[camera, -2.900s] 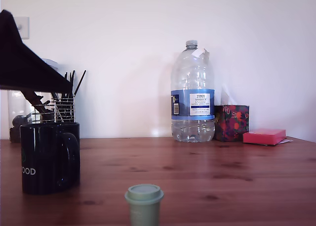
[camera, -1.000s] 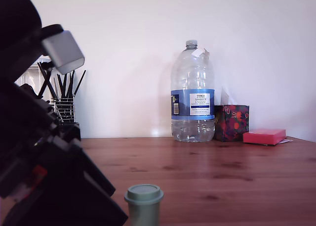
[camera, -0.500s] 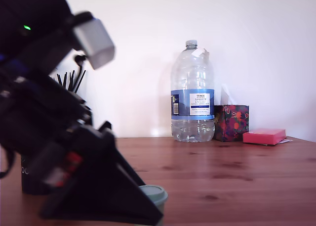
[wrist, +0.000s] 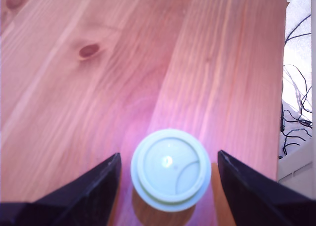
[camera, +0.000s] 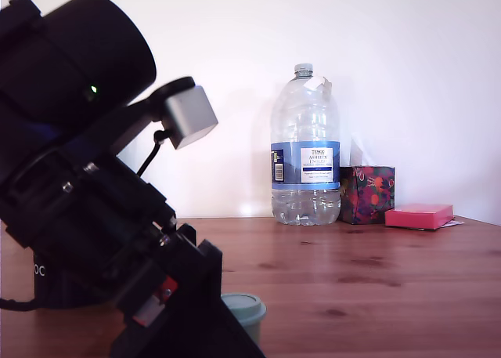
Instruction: Pick up the coffee capsules from the table one by one and drop them inside the nearest coffee cup
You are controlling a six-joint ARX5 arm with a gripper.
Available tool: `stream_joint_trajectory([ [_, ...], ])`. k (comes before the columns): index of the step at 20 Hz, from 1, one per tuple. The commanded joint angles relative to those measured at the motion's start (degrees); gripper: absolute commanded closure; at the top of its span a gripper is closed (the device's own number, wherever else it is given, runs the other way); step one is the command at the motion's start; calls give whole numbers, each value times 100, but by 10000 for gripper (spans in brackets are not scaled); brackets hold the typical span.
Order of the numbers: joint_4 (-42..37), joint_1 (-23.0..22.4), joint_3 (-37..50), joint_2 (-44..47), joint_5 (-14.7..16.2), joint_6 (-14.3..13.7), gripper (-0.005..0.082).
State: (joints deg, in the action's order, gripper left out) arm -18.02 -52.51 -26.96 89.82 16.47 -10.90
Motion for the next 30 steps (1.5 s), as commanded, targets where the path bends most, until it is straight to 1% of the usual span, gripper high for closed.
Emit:
stream_joint_trajectory([
  [1, -33, -17, -17, 59, 20, 15, 202],
  [3, -28, -17, -17, 59, 0, 13, 223],
  [4, -20, -17, -17, 59, 0, 0, 278],
  [7, 13, -17, -17, 59, 4, -7, 477],
  [8, 11, -17, -17, 59, 4, -9, 516],
  [10, 9, -17, -17, 59, 4, -9, 554],
  [13, -13, -17, -17, 59, 2, -4, 557],
  [15, -164, -17, -17, 57, 9, 24, 557],
  [19, -710, -17, -17, -33, 15, 271, 557],
  [20, -765, -17, -17, -129, 9, 348, 556],
  [23, -776, -15, -17, -588, -63, 407, 557],
  [27, -732, 96, -17, -1475, -389, 654, 556],
  [30, -389, 319, -17, -2133, -717, 664, 556],
])
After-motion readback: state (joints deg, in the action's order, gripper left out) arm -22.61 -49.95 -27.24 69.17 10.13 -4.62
